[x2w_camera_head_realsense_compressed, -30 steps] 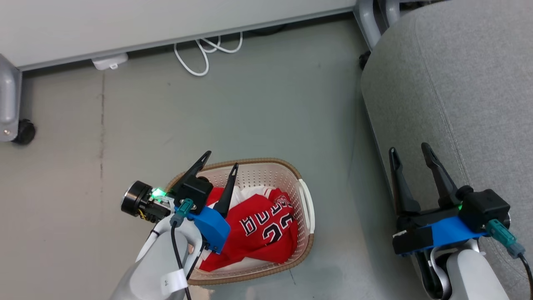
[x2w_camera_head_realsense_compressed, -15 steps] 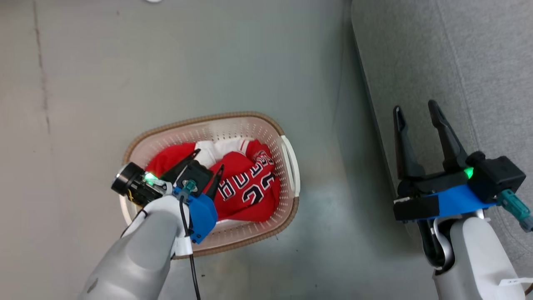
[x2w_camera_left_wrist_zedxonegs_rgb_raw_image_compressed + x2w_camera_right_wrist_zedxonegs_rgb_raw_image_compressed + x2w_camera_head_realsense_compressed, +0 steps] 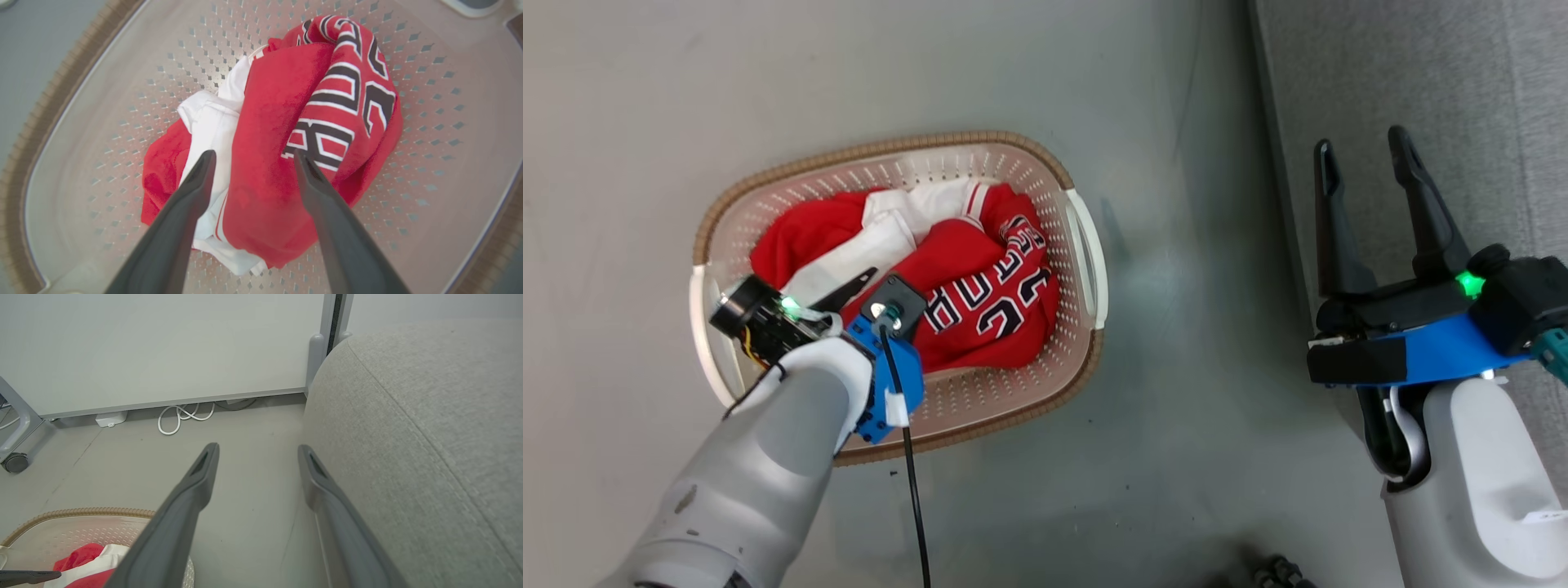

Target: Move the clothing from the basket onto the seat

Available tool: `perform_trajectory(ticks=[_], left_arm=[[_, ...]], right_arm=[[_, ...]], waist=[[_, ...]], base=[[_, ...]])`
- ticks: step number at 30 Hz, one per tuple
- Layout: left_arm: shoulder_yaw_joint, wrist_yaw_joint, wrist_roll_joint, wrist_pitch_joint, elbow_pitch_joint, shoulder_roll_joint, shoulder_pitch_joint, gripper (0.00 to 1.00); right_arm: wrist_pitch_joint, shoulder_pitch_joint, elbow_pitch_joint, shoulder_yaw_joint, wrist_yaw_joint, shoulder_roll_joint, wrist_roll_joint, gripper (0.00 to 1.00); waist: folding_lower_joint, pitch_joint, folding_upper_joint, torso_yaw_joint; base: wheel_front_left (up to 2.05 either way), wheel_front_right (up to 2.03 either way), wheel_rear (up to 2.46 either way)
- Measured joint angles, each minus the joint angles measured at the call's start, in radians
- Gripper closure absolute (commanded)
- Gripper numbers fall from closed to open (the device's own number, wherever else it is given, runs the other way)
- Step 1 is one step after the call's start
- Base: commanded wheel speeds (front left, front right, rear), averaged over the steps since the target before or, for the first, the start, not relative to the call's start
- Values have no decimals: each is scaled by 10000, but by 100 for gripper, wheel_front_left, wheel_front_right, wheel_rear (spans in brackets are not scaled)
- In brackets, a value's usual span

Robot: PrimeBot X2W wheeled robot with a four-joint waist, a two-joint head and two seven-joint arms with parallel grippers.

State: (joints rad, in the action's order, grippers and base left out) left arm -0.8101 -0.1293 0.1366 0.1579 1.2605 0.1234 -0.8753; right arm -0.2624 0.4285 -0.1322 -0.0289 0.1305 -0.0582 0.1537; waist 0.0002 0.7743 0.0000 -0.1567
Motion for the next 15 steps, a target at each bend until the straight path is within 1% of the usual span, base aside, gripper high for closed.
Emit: perform_trajectory(ticks=[8, 15], left_arm=[[-491, 0, 219, -688, 173, 163, -693, 0], [-817, 0, 309, -1258, 240, 234, -978, 0]], right_arm=[[0, 290, 247, 31, 0, -102, 33, 0], [0, 438, 418, -6, 0, -104, 61, 0]], waist=[[0, 967, 0, -32], [0, 1555, 0, -97]], base=[[0, 0, 0], [0, 0, 0]])
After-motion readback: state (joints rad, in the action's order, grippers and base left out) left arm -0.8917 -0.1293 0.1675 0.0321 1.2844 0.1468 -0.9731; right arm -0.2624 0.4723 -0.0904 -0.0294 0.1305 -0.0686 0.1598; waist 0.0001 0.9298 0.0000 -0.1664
